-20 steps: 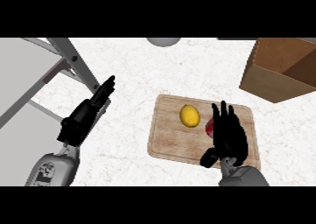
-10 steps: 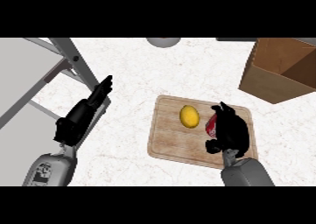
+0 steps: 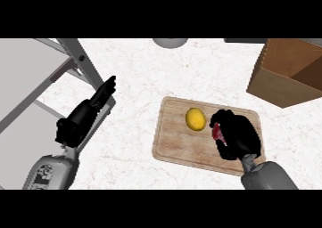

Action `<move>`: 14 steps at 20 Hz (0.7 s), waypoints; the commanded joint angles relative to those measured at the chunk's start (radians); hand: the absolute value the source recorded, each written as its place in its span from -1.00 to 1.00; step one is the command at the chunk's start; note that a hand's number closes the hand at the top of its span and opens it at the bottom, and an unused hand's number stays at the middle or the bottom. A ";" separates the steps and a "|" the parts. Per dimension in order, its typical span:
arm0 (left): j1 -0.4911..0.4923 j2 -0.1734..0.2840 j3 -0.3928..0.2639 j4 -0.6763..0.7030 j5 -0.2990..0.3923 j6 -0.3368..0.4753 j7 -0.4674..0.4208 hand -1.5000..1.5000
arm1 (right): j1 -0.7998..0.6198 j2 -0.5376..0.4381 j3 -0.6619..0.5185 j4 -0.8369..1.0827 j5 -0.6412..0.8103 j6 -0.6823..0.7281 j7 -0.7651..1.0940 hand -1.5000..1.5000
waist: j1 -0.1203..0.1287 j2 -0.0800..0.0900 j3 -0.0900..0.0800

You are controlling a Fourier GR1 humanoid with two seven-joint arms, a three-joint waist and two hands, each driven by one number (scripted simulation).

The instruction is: Pick the can from the cutting board and place it in the cardboard box

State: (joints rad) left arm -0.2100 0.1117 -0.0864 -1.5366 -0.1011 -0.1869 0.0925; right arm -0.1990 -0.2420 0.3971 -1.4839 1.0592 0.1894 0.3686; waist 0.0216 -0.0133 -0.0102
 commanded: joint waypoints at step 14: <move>0.021 0.003 0.024 -0.004 0.000 0.022 -0.013 0.00 | 0.015 -0.578 -0.070 -0.118 -0.329 -0.208 -1.209 1.00 | -0.046 0.021 0.023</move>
State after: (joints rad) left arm -0.2001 0.1113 -0.0769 -1.5406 -0.1033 -0.1750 0.0869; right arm -0.2005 -0.7157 0.4145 -1.6116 0.8485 0.0448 -0.6003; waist -0.0044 0.0025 0.0116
